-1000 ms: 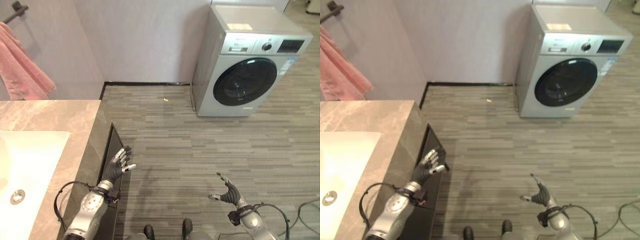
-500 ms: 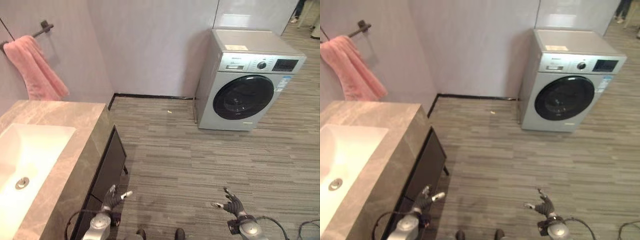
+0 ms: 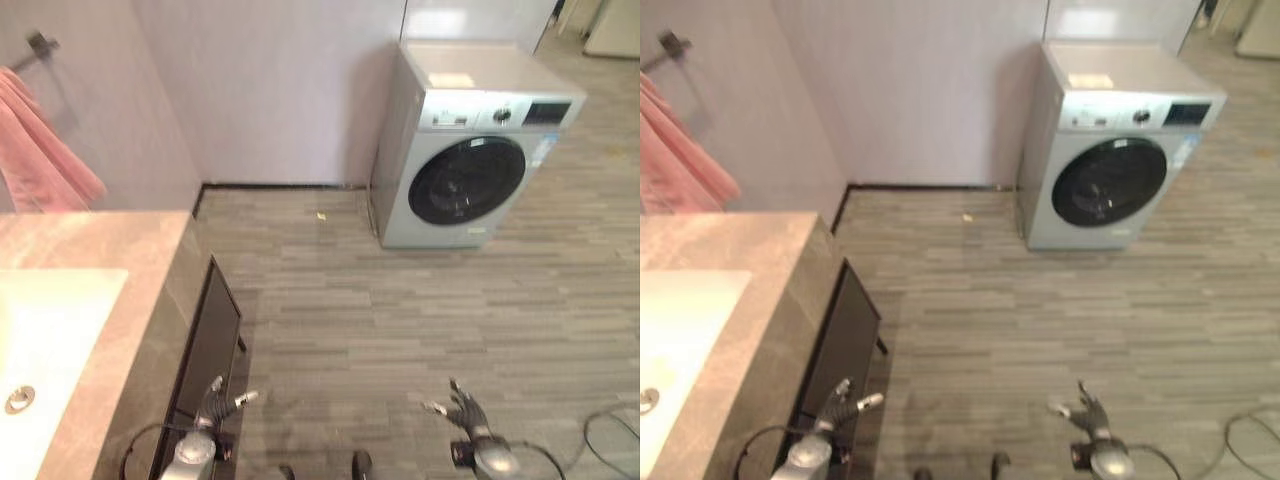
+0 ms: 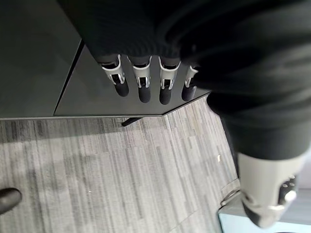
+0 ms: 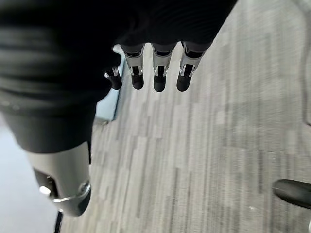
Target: Put brush and paste in cup on sink, flatten towel.
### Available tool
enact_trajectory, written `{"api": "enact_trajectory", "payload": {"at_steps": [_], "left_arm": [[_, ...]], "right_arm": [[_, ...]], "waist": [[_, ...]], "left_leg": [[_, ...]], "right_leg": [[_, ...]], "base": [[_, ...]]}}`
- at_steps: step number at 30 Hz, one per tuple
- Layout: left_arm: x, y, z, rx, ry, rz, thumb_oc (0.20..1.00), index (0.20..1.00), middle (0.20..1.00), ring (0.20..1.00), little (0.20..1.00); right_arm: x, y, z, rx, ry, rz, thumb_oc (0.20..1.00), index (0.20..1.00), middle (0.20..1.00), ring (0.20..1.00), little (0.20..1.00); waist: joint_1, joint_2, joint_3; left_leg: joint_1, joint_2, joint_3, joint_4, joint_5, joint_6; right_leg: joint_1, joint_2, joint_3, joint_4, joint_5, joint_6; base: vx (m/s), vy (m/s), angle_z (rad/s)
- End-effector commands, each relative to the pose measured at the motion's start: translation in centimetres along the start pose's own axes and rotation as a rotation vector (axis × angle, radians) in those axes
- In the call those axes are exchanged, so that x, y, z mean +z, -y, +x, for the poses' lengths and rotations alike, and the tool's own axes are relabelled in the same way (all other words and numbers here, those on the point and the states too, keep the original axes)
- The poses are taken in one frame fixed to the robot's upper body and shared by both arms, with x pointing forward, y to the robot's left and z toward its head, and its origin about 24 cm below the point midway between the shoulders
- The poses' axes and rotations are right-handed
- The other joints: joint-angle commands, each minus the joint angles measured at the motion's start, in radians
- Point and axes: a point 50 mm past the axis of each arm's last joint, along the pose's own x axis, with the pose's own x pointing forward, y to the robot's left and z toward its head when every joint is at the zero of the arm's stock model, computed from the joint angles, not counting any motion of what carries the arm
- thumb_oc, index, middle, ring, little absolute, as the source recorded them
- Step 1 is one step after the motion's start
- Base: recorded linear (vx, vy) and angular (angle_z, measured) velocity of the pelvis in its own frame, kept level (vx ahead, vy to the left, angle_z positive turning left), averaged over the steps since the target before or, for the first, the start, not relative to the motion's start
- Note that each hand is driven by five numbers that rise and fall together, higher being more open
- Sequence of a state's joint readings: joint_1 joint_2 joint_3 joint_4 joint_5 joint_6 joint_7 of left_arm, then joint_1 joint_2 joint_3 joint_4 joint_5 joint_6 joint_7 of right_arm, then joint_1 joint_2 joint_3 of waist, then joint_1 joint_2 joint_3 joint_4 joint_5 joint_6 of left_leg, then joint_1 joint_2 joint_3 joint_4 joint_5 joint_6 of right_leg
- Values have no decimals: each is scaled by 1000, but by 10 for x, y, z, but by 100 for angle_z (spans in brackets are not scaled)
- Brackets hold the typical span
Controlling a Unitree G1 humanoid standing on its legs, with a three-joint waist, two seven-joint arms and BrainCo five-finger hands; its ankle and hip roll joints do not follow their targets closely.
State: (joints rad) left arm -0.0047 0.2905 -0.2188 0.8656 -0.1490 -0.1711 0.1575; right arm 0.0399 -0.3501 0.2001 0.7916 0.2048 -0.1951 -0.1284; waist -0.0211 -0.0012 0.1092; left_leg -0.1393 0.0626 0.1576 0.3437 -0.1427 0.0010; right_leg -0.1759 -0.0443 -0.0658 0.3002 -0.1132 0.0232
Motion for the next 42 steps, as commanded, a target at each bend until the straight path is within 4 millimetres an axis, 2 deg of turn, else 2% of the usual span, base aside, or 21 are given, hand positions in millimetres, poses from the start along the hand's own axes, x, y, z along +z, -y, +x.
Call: {"api": "enact_trajectory", "payload": {"at_steps": [1,5,12,16,17,18,20,21,25,29,30,31,32,33,34,35,36,37,38,40,42], "left_arm": [[11,-3,3,58,50,-12,1000,1000,1000,1000,1000],[0,1,2,45,3,-20,1000,1000,1000,1000,1000],[0,-5,3,44,2,-53,1000,1000,1000,1000,1000],[11,-8,8,44,29,-34,1000,1000,1000,1000,1000],[11,-10,8,59,32,-28,1000,1000,1000,1000,1000],[10,-10,8,59,31,-28,1000,1000,1000,1000,1000],[8,-14,7,74,25,-13,1000,1000,1000,1000,1000],[2,-19,5,92,15,55,1000,1000,1000,1000,1000],[-3,-25,4,115,-5,84,1000,1000,1000,1000,1000],[-7,-30,1,133,-10,47,1000,1000,1000,1000,1000],[-6,-30,1,129,0,42,1000,1000,1000,1000,1000],[-4,-31,1,129,11,38,1000,1000,1000,1000,1000],[0,-31,2,126,24,38,1000,1000,1000,1000,1000],[0,-31,2,125,24,38,1000,1000,1000,1000,1000],[5,-31,2,124,45,25,1000,1000,1000,1000,1000],[5,-30,2,124,45,25,1000,1000,1000,1000,1000],[9,-30,4,122,57,12,1000,1000,1000,1000,1000],[13,-28,5,106,68,22,1000,1000,1000,1000,1000],[17,-29,6,105,76,28,1000,1000,1000,1000,1000],[20,-30,8,108,86,33,1000,1000,1000,1000,1000],[24,-30,10,103,96,36,1000,1000,1000,1000,1000]], "right_arm": [[7,9,0,-48,51,35,1000,1000,1000,1000,1000],[-10,6,-5,-74,-11,139,1000,1000,1000,1000,1000],[-8,12,-8,-67,8,126,1000,1000,1000,1000,1000],[8,24,-10,-84,97,108,1000,1000,1000,1000,1000],[9,27,-13,-82,110,95,1000,1000,1000,1000,1000],[9,27,-13,-82,110,95,1000,1000,1000,1000,1000],[11,28,-14,-80,120,70,1000,1000,1000,1000,1000],[9,25,-13,-74,114,53,1000,1000,1000,1000,1000],[13,26,-9,-79,122,21,1000,1000,1000,1000,1000],[15,16,-7,-26,122,5,1000,1000,1000,1000,1000],[14,13,-6,-19,110,13,1000,1000,1000,1000,1000],[14,13,-5,-21,111,14,1000,1000,1000,1000,1000],[15,14,-4,-28,109,13,1000,1000,1000,1000,1000],[15,14,-4,-29,109,13,1000,1000,1000,1000,1000],[18,13,-2,-32,115,18,1000,1000,1000,1000,1000],[18,13,-2,-32,116,17,1000,1000,1000,1000,1000],[20,13,0,-45,117,18,1000,1000,1000,1000,1000],[22,14,1,-48,121,19,1000,1000,1000,1000,1000],[21,14,0,-44,118,25,1000,1000,1000,1000,1000],[21,15,0,-44,122,29,1000,1000,1000,1000,1000],[24,19,1,-53,129,26,1000,1000,1000,1000,1000]], "waist": [[-13,-28,3],[-16,-28,-20],[-18,-24,-27],[-30,-33,21],[-35,-41,37],[-35,-41,37],[-21,-39,41],[4,-26,37],[36,-7,30],[54,-18,2],[62,-41,-14],[64,-49,-15],[65,-52,-15],[67,-50,-17],[56,-26,10],[58,-24,8],[31,8,50],[4,18,57],[-15,16,67],[-28,15,75],[-40,10,89]], "left_leg": [[-58,-23,-27,136,-41,-2],[-16,-39,-21,50,-16,0],[11,-43,-39,-87,92,-27],[-134,-24,-44,132,269,-108],[-162,-7,9,150,250,-108],[-162,-6,9,152,249,-108],[-205,-19,36,88,211,-87],[-223,-15,34,-77,213,-63],[-253,-4,30,-275,324,-81],[-241,-36,0,-225,300,-46],[-250,-65,17,-171,248,-11],[-248,-77,30,-147,216,7],[-231,-93,40,-132,185,28],[-233,-90,41,-133,187,28],[-153,-108,29,-154,152,57],[-155,-105,29,-155,154,57],[-82,-110,21,-167,121,81],[-37,-117,-6,-179,104,83],[3,-132,-17,-184,88,84],[38,-139,-15,-193,71,81],[89,-159,-33,-198,32,67]], "right_leg": [[43,-11,-26,152,-87,36],[78,-14,-27,77,-52,44],[117,11,-29,-66,-5,30],[164,22,-34,-170,35,3],[188,16,-40,-190,28,-2],[188,16,-40,-190,28,-2],[213,14,-35,-208,12,5],[245,32,-11,-235,-5,19],[316,30,18,-290,-15,45],[333,-2,47,-251,-48,61],[324,-44,45,-161,-37,89],[291,-60,48,-69,16,105],[246,-79,57,63,132,125],[243,-76,59,62,135,124],[115,-89,41,297,265,119],[112,-86,42,295,268,118],[11,-71,5,447,267,121],[-69,10,32,474,212,119],[-124,22,25,451,185,114],[-153,-8,-13,369,165,98],[-200,-46,-68,190,134,83]], "base": [[43,-26,18],[60,-20,14],[21,-54,4],[4,-152,29],[88,-125,84],[235,-91,58],[255,8,-4],[358,75,-8],[412,122,-24],[391,195,-55],[415,229,-66],[524,328,-60],[221,179,-29],[318,308,-31],[201,208,-27],[434,407,-18],[402,239,1],[546,285,4],[469,131,21],[295,78,41],[495,-28,19]]}}
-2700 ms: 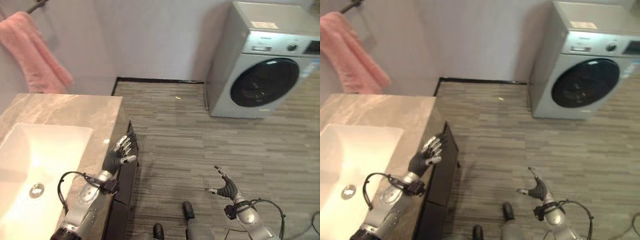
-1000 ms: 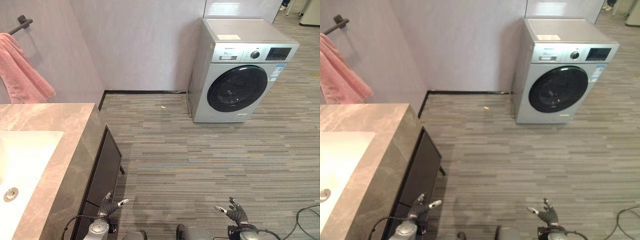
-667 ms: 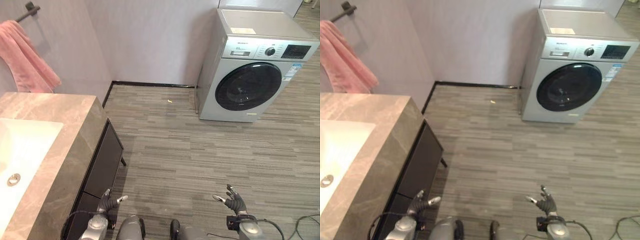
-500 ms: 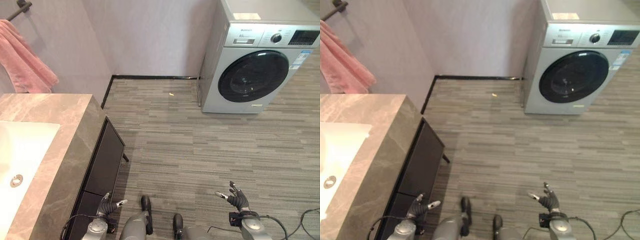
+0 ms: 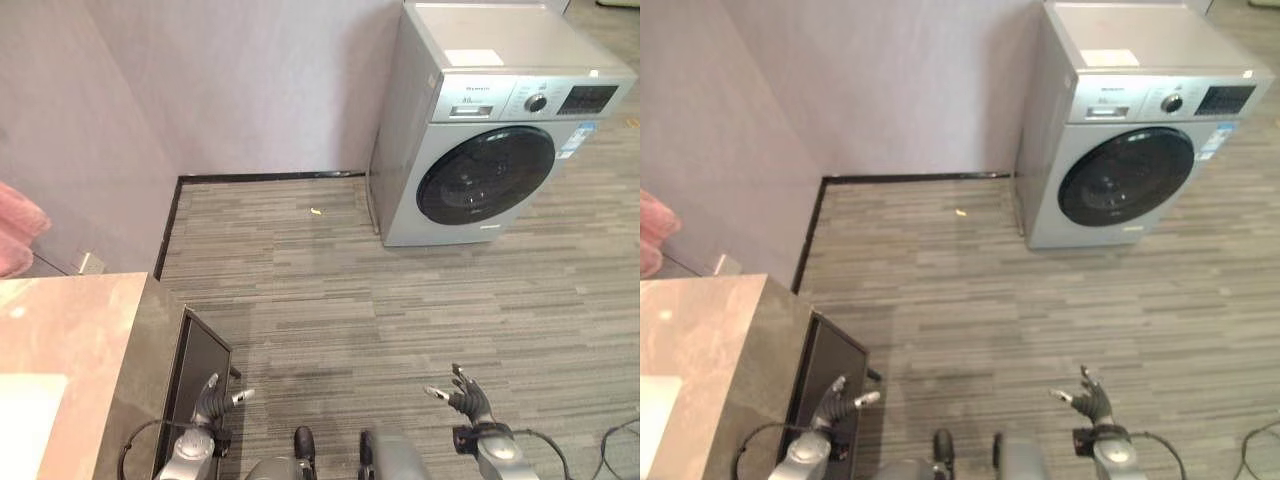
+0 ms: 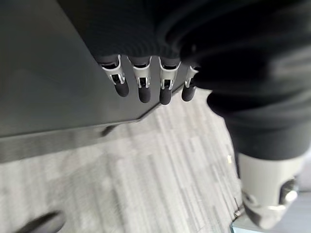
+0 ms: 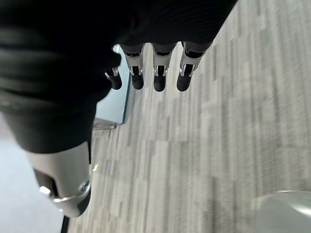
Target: Put brush and paste in cup on sink, flatten towel.
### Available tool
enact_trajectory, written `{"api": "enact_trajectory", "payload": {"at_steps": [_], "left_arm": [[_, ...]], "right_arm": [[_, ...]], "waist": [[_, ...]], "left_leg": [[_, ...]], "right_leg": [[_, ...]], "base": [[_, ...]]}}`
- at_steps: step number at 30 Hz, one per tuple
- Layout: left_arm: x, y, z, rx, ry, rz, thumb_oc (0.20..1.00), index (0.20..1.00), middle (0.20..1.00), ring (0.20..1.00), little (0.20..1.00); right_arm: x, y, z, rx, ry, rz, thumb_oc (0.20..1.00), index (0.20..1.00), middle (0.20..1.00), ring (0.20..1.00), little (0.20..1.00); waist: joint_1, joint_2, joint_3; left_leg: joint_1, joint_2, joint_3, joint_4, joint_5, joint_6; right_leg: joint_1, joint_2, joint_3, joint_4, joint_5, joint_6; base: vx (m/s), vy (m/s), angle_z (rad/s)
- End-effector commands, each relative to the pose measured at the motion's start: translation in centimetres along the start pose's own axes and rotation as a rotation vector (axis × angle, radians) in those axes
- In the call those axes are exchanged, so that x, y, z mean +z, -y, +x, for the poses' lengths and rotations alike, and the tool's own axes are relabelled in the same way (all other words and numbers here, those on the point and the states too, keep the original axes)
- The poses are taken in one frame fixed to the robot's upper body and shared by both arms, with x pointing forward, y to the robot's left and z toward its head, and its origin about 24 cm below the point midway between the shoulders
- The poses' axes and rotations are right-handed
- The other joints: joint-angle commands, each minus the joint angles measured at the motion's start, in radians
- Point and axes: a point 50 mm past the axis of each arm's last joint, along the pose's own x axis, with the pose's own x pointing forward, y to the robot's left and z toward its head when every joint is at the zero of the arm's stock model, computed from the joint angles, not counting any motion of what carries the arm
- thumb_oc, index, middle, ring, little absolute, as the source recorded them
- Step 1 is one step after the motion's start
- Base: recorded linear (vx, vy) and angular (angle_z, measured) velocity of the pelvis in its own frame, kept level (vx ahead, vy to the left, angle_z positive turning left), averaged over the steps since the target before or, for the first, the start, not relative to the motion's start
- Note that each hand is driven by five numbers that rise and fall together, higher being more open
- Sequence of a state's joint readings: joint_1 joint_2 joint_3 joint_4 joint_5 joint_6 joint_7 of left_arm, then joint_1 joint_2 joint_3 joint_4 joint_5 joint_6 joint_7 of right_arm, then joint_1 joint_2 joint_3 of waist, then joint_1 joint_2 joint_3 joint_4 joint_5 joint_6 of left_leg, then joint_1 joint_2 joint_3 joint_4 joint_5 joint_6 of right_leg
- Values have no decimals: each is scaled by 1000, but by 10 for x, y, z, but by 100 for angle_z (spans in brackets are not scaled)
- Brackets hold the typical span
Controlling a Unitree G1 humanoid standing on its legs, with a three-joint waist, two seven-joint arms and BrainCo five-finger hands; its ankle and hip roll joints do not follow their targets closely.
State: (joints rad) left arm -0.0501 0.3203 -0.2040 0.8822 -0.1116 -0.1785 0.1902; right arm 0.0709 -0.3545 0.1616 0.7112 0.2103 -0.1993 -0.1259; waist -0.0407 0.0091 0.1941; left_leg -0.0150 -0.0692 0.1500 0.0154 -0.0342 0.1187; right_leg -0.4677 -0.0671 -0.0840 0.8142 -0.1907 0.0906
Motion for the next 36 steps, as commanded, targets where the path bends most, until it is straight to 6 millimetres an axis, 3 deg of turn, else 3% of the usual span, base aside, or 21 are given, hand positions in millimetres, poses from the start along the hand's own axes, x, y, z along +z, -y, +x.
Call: {"api": "enact_trajectory", "payload": {"at_steps": [1,2,3,5,7,8,9,10,12,13,14,18,19,21,22,24,28,30,31,33,36], "left_arm": [[11,-15,5,42,49,-20,1000,1000,1000,1000,1000],[11,-15,5,42,49,-21,1000,1000,1000,1000,1000],[11,-13,6,40,40,-17,1000,1000,1000,1000,1000],[7,-11,5,37,28,-17,1000,1000,1000,1000,1000],[1,1,5,13,-8,-11,1000,1000,1000,1000,1000],[1,5,5,4,-16,-21,1000,1000,1000,1000,1000],[1,5,5,4,-16,-21,1000,1000,1000,1000,1000],[9,15,8,-23,-5,-25,1000,1000,1000,1000,1000],[13,19,9,-35,10,-18,1000,1000,1000,1000,1000],[20,21,9,-46,38,-16,1000,1000,1000,1000,1000],[20,21,9,-46,38,-16,1000,1000,1000,1000,1000],[11,15,7,-15,13,-6,1000,1000,1000,1000,1000],[11,15,7,-16,12,-6,1000,1000,1000,1000,1000],[0,9,5,11,-29,5,1000,1000,1000,1000,1000],[0,8,5,16,-34,5,1000,1000,1000,1000,1000],[-3,5,4,22,-43,-12,1000,1000,1000,1000,1000],[-8,-2,2,55,-59,-27,1000,1000,1000,1000,1000],[-12,-4,1,60,-71,-29,1000,1000,1000,1000,1000],[-11,-5,1,58,-66,-24,1000,1000,1000,1000,1000],[-8,-6,2,50,-48,6,1000,1000,1000,1000,1000],[-5,-5,3,43,-36,11,1000,1000,1000,1000,1000]], "right_arm": [[16,13,5,-38,73,-9,1000,1000,1000,1000,1000],[16,14,5,-38,73,-9,1000,1000,1000,1000,1000],[12,16,4,-48,56,-14,1000,1000,1000,1000,1000],[10,16,3,-50,47,-17,1000,1000,1000,1000,1000],[-2,18,0,-60,4,-5,1000,1000,1000,1000,1000],[-4,19,-2,-66,-4,1,1000,1000,1000,1000,1000],[-4,19,-2,-66,-4,1,1000,1000,1000,1000,1000],[-10,23,-4,-94,-30,13,1000,1000,1000,1000,1000],[-14,26,-5,-105,-42,26,1000,1000,1000,1000,1000],[-13,29,-6,-101,-40,-2,1000,1000,1000,1000,1000],[-13,29,-6,-101,-40,-2,1000,1000,1000,1000,1000],[4,27,-8,-83,48,-39,1000,1000,1000,1000,1000],[4,27,-8,-83,48,-39,1000,1000,1000,1000,1000],[11,21,-8,-50,90,-82,1000,1000,1000,1000,1000],[14,22,-8,-49,101,-97,1000,1000,1000,1000,1000],[20,15,-6,-10,117,-149,1000,1000,1000,1000,1000],[17,4,-6,35,111,-194,1000,1000,1000,1000,1000],[15,-2,-6,60,105,-189,1000,1000,1000,1000,1000],[15,-5,-6,78,107,-201,1000,1000,1000,1000,1000],[18,-9,-6,85,116,-193,1000,1000,1000,1000,1000],[16,-11,-7,92,115,-197,1000,1000,1000,1000,1000]], "waist": [[-39,-18,4],[-40,-13,9],[-58,-22,2],[-59,-19,-2],[-68,-29,-30],[-67,-32,-34],[-69,-34,-36],[-51,-50,-21],[-40,-65,-8],[-25,-73,-3],[-26,-75,-5],[18,-58,-9],[19,-59,-7],[46,-32,-13],[36,-41,-14],[40,-47,-20],[57,-81,-45],[67,-98,-53],[68,-104,-53],[52,-79,-29],[34,-67,-26]], "left_leg": [[25,-51,-56,119,-109,-68],[32,-46,-58,117,-111,-68],[78,-47,-83,108,-126,-84],[100,-43,-99,107,-132,-90],[73,-24,-137,256,-94,-125],[30,-12,-137,375,-36,-152],[27,-15,-138,374,-33,-152],[-100,34,-130,609,108,-194],[-170,51,-96,718,108,-186],[-228,105,-23,736,76,-176],[-231,102,-23,734,80,-176],[-345,138,110,379,68,-150],[-341,136,112,376,69,-150],[-349,168,156,112,184,-177],[-335,184,216,87,177,-187],[-294,206,254,126,171,-162],[-291,166,230,169,117,-125],[-263,129,229,169,75,-88],[-239,102,221,155,60,-72],[-182,86,176,137,35,-50],[-145,61,112,111,30,-51]], "right_leg": [[56,-32,-36,-524,253,34],[67,-28,-41,-533,255,34],[52,-35,-19,-659,298,56],[53,-25,-18,-643,311,60],[126,33,61,-623,298,25],[159,47,67,-634,285,8],[156,44,67,-636,287,9],[227,48,33,-659,262,-35],[259,41,14,-670,247,-59],[311,45,-14,-676,205,-76],[308,43,-14,-677,206,-76],[409,67,-51,-684,117,-58],[412,66,-50,-684,116,-58],[479,109,-47,-688,66,-47],[502,93,-60,-683,45,-41],[502,90,-69,-646,34,-33],[520,52,-60,-573,35,-3],[470,13,-48,-418,137,52],[452,-8,-44,-347,227,80],[360,-15,-34,-189,280,69],[285,27,1,-242,224,49]], "base": [[542,-77,10],[753,-131,53],[391,-67,55],[476,-120,42],[542,-266,55],[233,-174,90],[341,-329,115],[311,-359,81],[311,-325,51],[217,-176,32],[474,-271,33],[392,-84,30],[455,40,-9],[553,72,-10],[292,39,-19],[308,80,-20],[354,151,-22],[301,237,-30],[243,227,-28],[301,214,24],[238,66,90]]}}
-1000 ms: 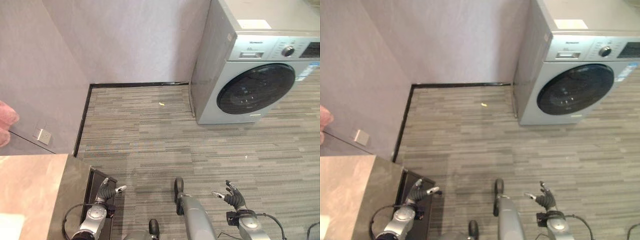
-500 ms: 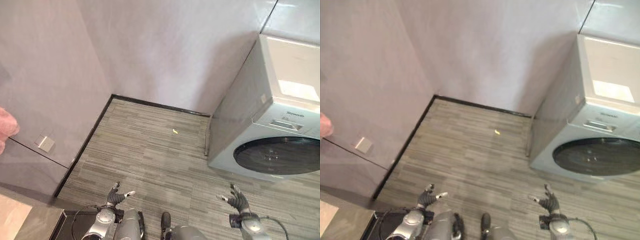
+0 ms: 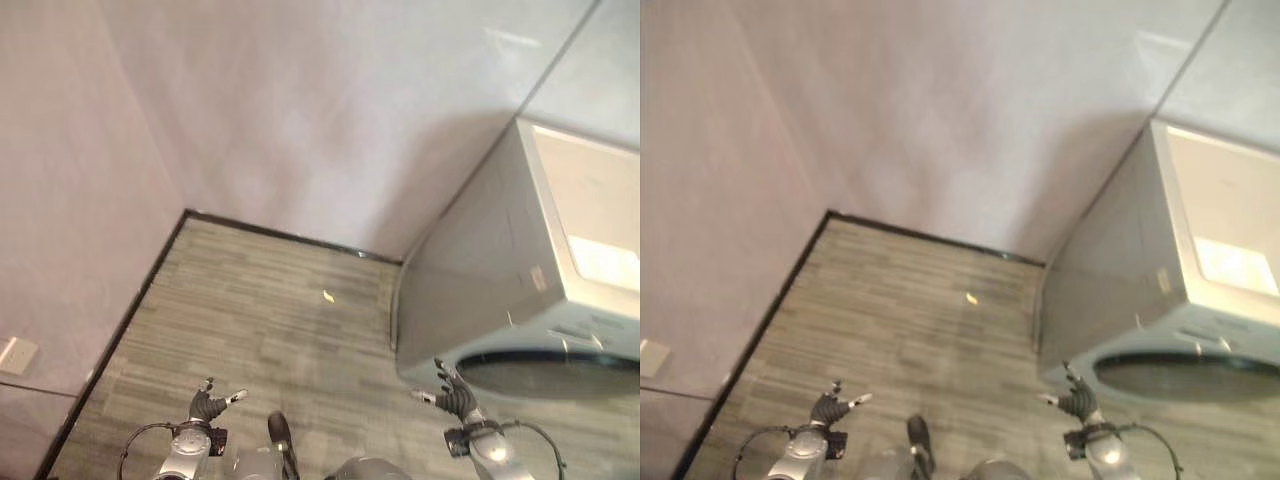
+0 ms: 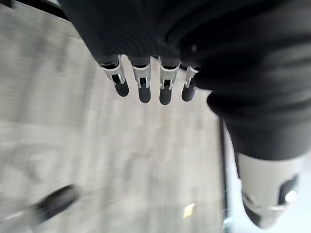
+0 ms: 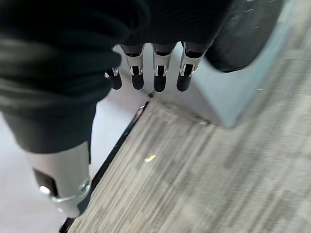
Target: Put brush and paste in cup on sink, flatten towel.
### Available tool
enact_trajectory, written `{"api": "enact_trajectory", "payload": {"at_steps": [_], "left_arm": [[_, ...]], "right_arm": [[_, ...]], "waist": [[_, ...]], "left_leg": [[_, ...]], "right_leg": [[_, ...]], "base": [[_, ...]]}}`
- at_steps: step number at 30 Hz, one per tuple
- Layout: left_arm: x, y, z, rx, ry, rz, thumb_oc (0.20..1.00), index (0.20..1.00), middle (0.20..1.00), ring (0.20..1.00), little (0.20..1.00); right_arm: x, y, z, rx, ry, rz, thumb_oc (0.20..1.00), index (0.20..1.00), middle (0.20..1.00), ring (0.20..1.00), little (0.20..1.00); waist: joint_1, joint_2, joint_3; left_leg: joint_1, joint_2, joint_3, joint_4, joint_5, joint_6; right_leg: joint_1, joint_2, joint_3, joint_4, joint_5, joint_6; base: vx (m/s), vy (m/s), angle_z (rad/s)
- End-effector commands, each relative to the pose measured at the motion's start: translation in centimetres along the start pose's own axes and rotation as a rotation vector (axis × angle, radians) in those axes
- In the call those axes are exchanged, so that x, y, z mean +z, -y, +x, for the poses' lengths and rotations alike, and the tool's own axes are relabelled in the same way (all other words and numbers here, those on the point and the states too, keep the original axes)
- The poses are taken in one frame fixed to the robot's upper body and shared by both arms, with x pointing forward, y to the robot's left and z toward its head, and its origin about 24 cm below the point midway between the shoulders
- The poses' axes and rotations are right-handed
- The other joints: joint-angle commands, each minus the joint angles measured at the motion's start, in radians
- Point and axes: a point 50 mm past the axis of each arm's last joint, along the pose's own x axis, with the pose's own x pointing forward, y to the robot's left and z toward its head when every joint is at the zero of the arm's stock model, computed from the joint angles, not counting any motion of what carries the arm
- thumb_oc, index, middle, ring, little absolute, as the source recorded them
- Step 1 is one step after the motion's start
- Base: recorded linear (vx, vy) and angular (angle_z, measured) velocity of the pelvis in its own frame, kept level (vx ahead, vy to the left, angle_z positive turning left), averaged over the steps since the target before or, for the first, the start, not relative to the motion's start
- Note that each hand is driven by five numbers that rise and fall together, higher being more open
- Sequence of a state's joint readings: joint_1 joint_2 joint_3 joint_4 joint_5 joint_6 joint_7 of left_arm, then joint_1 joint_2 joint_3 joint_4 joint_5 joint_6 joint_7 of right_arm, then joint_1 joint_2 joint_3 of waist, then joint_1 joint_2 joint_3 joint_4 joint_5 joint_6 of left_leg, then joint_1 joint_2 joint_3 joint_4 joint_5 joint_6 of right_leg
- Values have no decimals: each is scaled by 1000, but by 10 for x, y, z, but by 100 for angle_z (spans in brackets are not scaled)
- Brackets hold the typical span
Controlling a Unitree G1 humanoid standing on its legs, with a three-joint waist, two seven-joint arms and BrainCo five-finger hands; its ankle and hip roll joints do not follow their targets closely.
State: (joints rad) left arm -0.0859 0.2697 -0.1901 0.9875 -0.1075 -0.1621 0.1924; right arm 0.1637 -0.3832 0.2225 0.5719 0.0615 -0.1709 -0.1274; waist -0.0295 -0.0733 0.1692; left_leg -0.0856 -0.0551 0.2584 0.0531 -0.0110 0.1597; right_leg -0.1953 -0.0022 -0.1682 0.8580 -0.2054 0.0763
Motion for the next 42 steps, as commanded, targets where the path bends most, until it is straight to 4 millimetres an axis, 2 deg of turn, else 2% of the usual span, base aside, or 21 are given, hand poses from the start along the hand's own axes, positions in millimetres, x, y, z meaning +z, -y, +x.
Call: {"api": "enact_trajectory", "payload": {"at_steps": [1,2,3,4,5,6,7,8,12,13,17,19,20,21,23,24,37,38,39,41,42], "left_arm": [[7,-18,1,55,51,24,1000,1000,1000,1000,1000],[6,-16,2,49,45,24,1000,1000,1000,1000,1000],[6,-14,2,41,43,26,1000,1000,1000,1000,1000],[7,-11,2,31,45,30,1000,1000,1000,1000,1000],[7,-11,2,30,45,30,1000,1000,1000,1000,1000],[14,-8,5,14,66,47,1000,1000,1000,1000,1000],[14,-8,5,13,66,47,1000,1000,1000,1000,1000],[14,-7,5,8,64,63,1000,1000,1000,1000,1000],[8,-5,3,0,51,70,1000,1000,1000,1000,1000],[3,-6,1,5,42,52,1000,1000,1000,1000,1000],[-3,-10,-1,10,26,34,1000,1000,1000,1000,1000],[-2,-12,-2,9,39,32,1000,1000,1000,1000,1000],[0,-12,-1,12,40,36,1000,1000,1000,1000,1000],[0,-12,-1,12,40,36,1000,1000,1000,1000,1000],[0,-14,1,23,28,31,1000,1000,1000,1000,1000],[-3,-18,0,41,13,10,1000,1000,1000,1000,1000],[-23,-29,-7,68,-43,-20,1000,1000,1000,1000,1000],[-20,-31,-7,64,-27,-13,1000,1000,1000,1000,1000],[-20,-31,-7,64,-27,-13,1000,1000,1000,1000,1000],[-15,-33,-6,57,-3,3,1000,1000,1000,1000,1000],[-6,-33,-3,38,29,50,1000,1000,1000,1000,1000]], "right_arm": [[18,1,9,9,79,-13,1000,1000,1000,1000,1000],[18,1,8,11,81,-13,1000,1000,1000,1000,1000],[17,0,6,18,82,-12,1000,1000,1000,1000,1000],[15,-1,5,22,74,-9,1000,1000,1000,1000,1000],[14,-1,5,22,74,-9,1000,1000,1000,1000,1000],[12,1,3,30,69,-28,1000,1000,1000,1000,1000],[12,1,3,30,68,-29,1000,1000,1000,1000,1000],[12,2,2,36,72,-41,1000,1000,1000,1000,1000],[12,4,5,41,65,-51,1000,1000,1000,1000,1000],[14,7,8,40,69,-64,1000,1000,1000,1000,1000],[14,13,9,33,68,-69,1000,1000,1000,1000,1000],[13,17,10,20,60,-67,1000,1000,1000,1000,1000],[14,23,11,-5,63,-62,1000,1000,1000,1000,1000],[14,23,11,-5,63,-61,1000,1000,1000,1000,1000],[11,25,12,-22,42,-66,1000,1000,1000,1000,1000],[7,21,12,-15,20,-68,1000,1000,1000,1000,1000],[3,4,16,39,-12,-56,1000,1000,1000,1000,1000],[6,2,16,53,0,-64,1000,1000,1000,1000,1000],[6,2,16,54,1,-64,1000,1000,1000,1000,1000],[7,2,16,63,9,-65,1000,1000,1000,1000,1000],[8,3,14,66,16,-5,1000,1000,1000,1000,1000]], "waist": [[19,18,2],[5,18,3],[-11,15,3],[-17,12,1],[-19,13,3],[-38,3,5],[-40,5,5],[-38,-11,-1],[-23,-16,-19],[-3,-17,-32],[13,-16,-51],[12,-15,-53],[-13,-16,-49],[-13,-17,-51],[-38,-19,-51],[-36,-6,-64],[-1,22,-85],[-4,32,-69],[-4,32,-69],[-14,39,-49],[-53,43,-29]], "left_leg": [[-47,40,-17,62,0,-97],[-25,19,-75,62,-13,-108],[-12,0,-131,65,-20,-110],[-4,-14,-158,61,-24,-112],[-2,-14,-160,62,-25,-112],[6,-52,-242,73,-41,-120],[6,-52,-245,74,-43,-120],[15,-82,-320,90,-57,-126],[2,-87,-374,83,-45,-135],[-6,-81,-393,62,-26,-149],[-11,-61,-430,18,1,-171],[-25,-47,-433,16,12,-184],[-40,-4,-284,42,-6,-184],[-44,-4,-284,42,-4,-184],[-37,67,-78,53,-14,-186],[-21,87,-55,11,-1,-192],[21,18,-99,16,-43,-141],[38,-1,-119,17,-53,-123],[37,-2,-118,18,-53,-122],[46,-3,-139,24,-52,-113],[64,-9,-188,20,-51,-111]], "right_leg": [[1,-58,66,-346,203,53],[-26,-57,91,-456,180,42],[-54,-17,183,-514,184,44],[-65,0,225,-548,198,52],[-61,-1,222,-549,197,52],[-90,46,362,-621,227,62],[-88,46,359,-621,225,61],[-70,46,370,-652,243,66],[-27,29,334,-671,236,53],[0,17,283,-715,239,45],[30,-4,210,-761,239,39],[43,-23,159,-779,237,34],[62,-53,104,-792,235,38],[59,-54,104,-793,237,38],[75,-82,63,-799,238,46],[79,-88,35,-785,230,47],[102,-154,45,-663,235,75],[56,-163,69,-529,273,73],[54,-164,70,-526,271,73],[14,-145,113,-407,300,68],[-43,-41,213,-339,271,58]], "base": [[271,-46,116],[424,-95,143],[406,-119,150],[238,-64,149],[254,-101,191],[177,-84,191],[324,-183,229],[170,-144,181],[102,-150,142],[123,-238,62],[68,-123,71],[38,-112,55],[21,-99,56],[-15,-11,152],[1,39,162],[34,44,68],[84,153,13],[45,193,13],[60,252,10],[35,119,7],[36,77,19]]}}
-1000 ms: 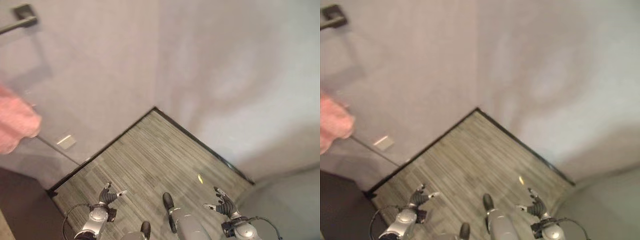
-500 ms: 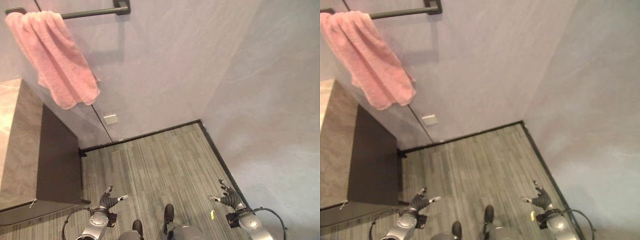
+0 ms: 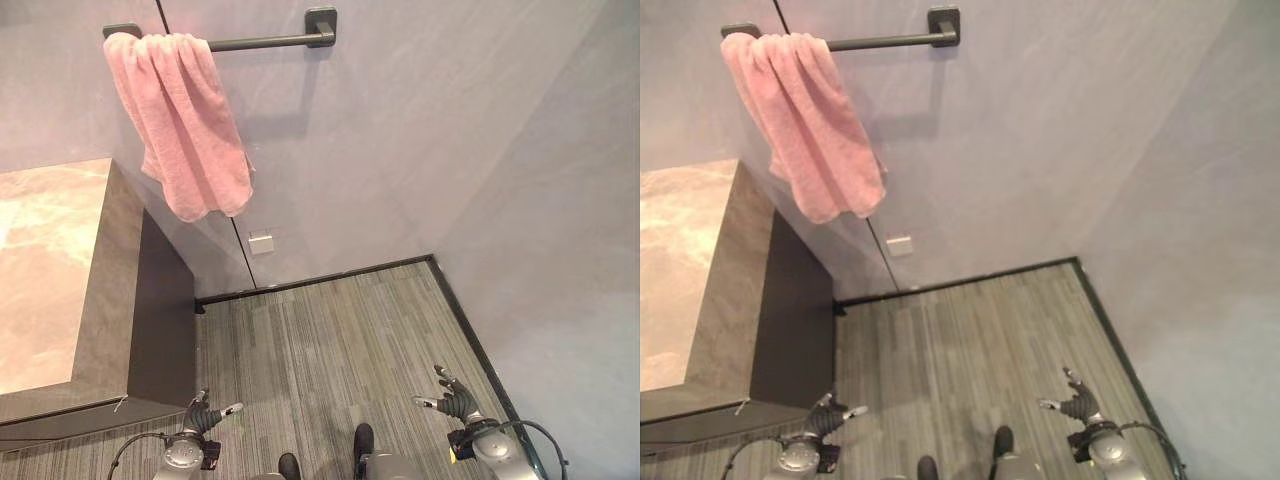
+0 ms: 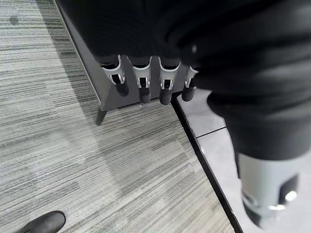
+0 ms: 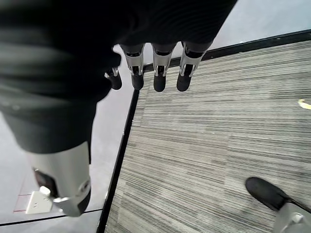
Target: Put brush and paste in cup on sink, flatten towel.
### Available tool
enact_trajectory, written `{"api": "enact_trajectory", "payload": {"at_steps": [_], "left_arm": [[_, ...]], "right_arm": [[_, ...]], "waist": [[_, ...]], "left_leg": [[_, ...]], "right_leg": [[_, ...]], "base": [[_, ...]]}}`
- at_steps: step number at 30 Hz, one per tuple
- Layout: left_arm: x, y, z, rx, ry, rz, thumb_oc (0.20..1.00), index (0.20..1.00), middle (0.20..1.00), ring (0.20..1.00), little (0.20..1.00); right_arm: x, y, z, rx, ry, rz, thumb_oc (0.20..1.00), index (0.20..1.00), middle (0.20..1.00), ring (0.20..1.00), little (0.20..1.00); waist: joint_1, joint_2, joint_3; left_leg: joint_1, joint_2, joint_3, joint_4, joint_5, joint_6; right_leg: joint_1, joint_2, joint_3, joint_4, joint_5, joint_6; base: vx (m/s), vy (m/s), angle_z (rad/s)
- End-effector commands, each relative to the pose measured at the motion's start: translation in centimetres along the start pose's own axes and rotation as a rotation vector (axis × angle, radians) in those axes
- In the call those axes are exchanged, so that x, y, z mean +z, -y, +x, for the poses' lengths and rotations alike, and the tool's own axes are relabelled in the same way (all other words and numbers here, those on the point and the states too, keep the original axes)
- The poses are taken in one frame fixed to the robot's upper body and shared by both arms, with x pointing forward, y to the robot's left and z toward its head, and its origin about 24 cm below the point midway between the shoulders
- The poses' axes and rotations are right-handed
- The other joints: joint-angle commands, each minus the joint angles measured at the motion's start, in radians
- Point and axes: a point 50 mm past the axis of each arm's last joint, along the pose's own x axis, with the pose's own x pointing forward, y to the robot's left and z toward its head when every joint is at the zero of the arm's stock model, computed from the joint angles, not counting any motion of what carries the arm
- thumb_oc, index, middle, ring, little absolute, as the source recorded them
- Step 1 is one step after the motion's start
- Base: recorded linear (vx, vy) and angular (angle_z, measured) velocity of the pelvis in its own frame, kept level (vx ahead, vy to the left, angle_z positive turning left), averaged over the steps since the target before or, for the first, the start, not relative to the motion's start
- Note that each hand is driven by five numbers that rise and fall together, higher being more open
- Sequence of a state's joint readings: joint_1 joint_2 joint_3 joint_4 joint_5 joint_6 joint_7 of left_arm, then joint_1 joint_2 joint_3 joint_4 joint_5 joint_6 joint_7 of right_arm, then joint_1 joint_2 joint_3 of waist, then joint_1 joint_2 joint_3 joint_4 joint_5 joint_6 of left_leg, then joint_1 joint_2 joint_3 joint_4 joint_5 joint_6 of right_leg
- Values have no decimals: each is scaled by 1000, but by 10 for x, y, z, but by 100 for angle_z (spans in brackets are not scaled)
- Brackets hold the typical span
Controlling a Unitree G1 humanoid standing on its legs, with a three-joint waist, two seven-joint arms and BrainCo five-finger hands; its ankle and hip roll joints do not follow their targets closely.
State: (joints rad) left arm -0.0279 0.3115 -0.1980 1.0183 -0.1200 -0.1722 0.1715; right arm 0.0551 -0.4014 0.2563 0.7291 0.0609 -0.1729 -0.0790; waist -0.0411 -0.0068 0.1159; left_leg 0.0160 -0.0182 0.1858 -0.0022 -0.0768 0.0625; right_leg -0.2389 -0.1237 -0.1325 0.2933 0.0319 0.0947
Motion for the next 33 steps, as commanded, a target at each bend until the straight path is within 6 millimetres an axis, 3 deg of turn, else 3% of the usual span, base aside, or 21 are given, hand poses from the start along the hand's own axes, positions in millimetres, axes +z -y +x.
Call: {"api": "enact_trajectory", "payload": {"at_steps": [1,2,4,5,8,9,12,14,15,18,19,20,21,22,23,24,25,26,28,30,33], "left_arm": [[23,-19,5,32,107,18,1000,1000,1000,1000,1000],[30,-19,7,30,132,27,1000,1000,1000,1000,1000],[32,-19,7,27,140,27,1000,1000,1000,1000,1000],[34,-18,8,26,143,27,1000,1000,1000,1000,1000],[36,-16,9,24,144,19,1000,1000,1000,1000,1000],[34,-13,9,20,129,11,1000,1000,1000,1000,1000],[30,-7,8,12,115,-7,1000,1000,1000,1000,1000],[28,-1,7,-2,104,-32,1000,1000,1000,1000,1000],[32,4,8,-11,113,-48,1000,1000,1000,1000,1000],[38,6,9,-10,130,-62,1000,1000,1000,1000,1000],[44,10,10,-16,142,-56,1000,1000,1000,1000,1000],[46,11,11,-24,150,-54,1000,1000,1000,1000,1000],[46,11,10,-24,150,-53,1000,1000,1000,1000,1000],[48,11,10,-25,162,-36,1000,1000,1000,1000,1000],[48,11,10,-25,162,-36,1000,1000,1000,1000,1000],[47,11,10,-20,161,-31,1000,1000,1000,1000,1000],[46,9,10,-13,161,-29,1000,1000,1000,1000,1000],[45,8,10,-7,157,-31,1000,1000,1000,1000,1000],[42,5,9,-3,152,-31,1000,1000,1000,1000,1000],[39,1,8,2,146,-18,1000,1000,1000,1000,1000],[38,-5,8,19,150,-20,1000,1000,1000,1000,1000]], "right_arm": [[9,-2,-2,21,66,48,1000,1000,1000,1000,1000],[6,-3,-3,25,55,95,1000,1000,1000,1000,1000],[6,-1,-3,21,57,91,1000,1000,1000,1000,1000],[2,3,-4,2,41,95,1000,1000,1000,1000,1000],[-4,7,-6,-20,19,106,1000,1000,1000,1000,1000],[-6,7,-6,-22,6,101,1000,1000,1000,1000,1000],[-7,7,-7,-25,5,91,1000,1000,1000,1000,1000],[-9,9,-9,-31,1,94,1000,1000,1000,1000,1000],[-8,12,-10,-42,12,82,1000,1000,1000,1000,1000],[-5,14,-10,-37,26,60,1000,1000,1000,1000,1000],[-10,15,-12,-61,9,68,1000,1000,1000,1000,1000],[-13,15,-14,-67,-2,77,1000,1000,1000,1000,1000],[-13,15,-14,-67,-2,77,1000,1000,1000,1000,1000],[-13,18,-14,-84,-5,60,1000,1000,1000,1000,1000],[-13,18,-13,-84,-4,60,1000,1000,1000,1000,1000],[-13,18,-13,-89,-8,53,1000,1000,1000,1000,1000],[-13,19,-11,-93,-9,48,1000,1000,1000,1000,1000],[-11,18,-10,-87,-9,35,1000,1000,1000,1000,1000],[-7,17,-8,-69,3,15,1000,1000,1000,1000,1000],[-5,12,-7,-55,7,6,1000,1000,1000,1000,1000],[-1,8,-6,-50,26,28,1000,1000,1000,1000,1000]], "waist": [[-40,-23,22],[-46,-29,29],[-49,-32,34],[-58,-43,38],[-70,-50,40],[-84,-52,30],[-76,-57,10],[-78,-50,-4],[-81,-57,-2],[-84,-64,8],[-100,-72,11],[-95,-74,4],[-94,-75,5],[-77,-59,-1],[-78,-58,-4],[-71,-49,-4],[-57,-37,1],[-50,-31,2],[-46,-25,0],[-36,-24,-19],[-31,-25,-15]], "left_leg": [[-41,-44,-115,75,16,-15],[-27,-53,-132,69,13,-16],[-18,-57,-138,67,8,-18],[-3,-76,-163,69,-4,-19],[20,-85,-193,93,-21,-30],[27,-81,-210,113,-28,-36],[31,-77,-200,134,-28,-50],[23,-70,-197,170,-8,-71],[-25,-66,-170,291,39,-109],[-70,-48,-122,377,75,-138],[-108,60,42,283,64,-122],[-125,72,68,222,47,-114],[-121,70,69,219,47,-113],[-182,59,6,120,89,-111],[-185,59,5,117,92,-111],[-216,75,-18,71,151,-125],[-257,123,-36,-2,219,-147],[-261,136,-50,-6,243,-151],[-235,131,-66,1,219,-143],[-244,89,-84,64,190,-122],[-226,75,-65,77,165,-95]], "right_leg": [[-2,81,177,223,36,39],[-30,101,167,172,4,27],[-40,106,146,117,-5,20],[-84,135,156,33,18,28],[-79,136,137,-5,36,43],[-75,169,188,15,19,34],[-20,175,175,-37,3,17],[17,186,178,-69,-11,-3],[55,176,164,-104,-12,-15],[85,162,141,-128,-12,-26],[122,122,105,-154,-23,-14],[133,112,95,-169,-30,-11],[135,111,95,-169,-31,-10],[169,113,100,-187,-55,-6],[166,113,100,-188,-53,-6],[179,116,108,-192,-65,-6],[206,105,136,-183,-88,-1],[215,106,144,-175,-96,-1],[221,102,165,-158,-117,3],[240,71,190,-109,-136,19],[189,55,217,18,-113,29]], "base": [[106,70,73],[73,30,94],[148,-18,60],[178,-51,7],[285,-95,33],[141,-76,42],[239,-117,49],[267,-120,7],[121,-63,11],[155,-76,30],[202,-31,41],[152,10,69],[237,76,95],[178,65,77],[266,113,35],[301,176,-7],[400,234,-24],[402,261,-53],[245,184,-70],[344,292,-79],[161,229,-54]]}}
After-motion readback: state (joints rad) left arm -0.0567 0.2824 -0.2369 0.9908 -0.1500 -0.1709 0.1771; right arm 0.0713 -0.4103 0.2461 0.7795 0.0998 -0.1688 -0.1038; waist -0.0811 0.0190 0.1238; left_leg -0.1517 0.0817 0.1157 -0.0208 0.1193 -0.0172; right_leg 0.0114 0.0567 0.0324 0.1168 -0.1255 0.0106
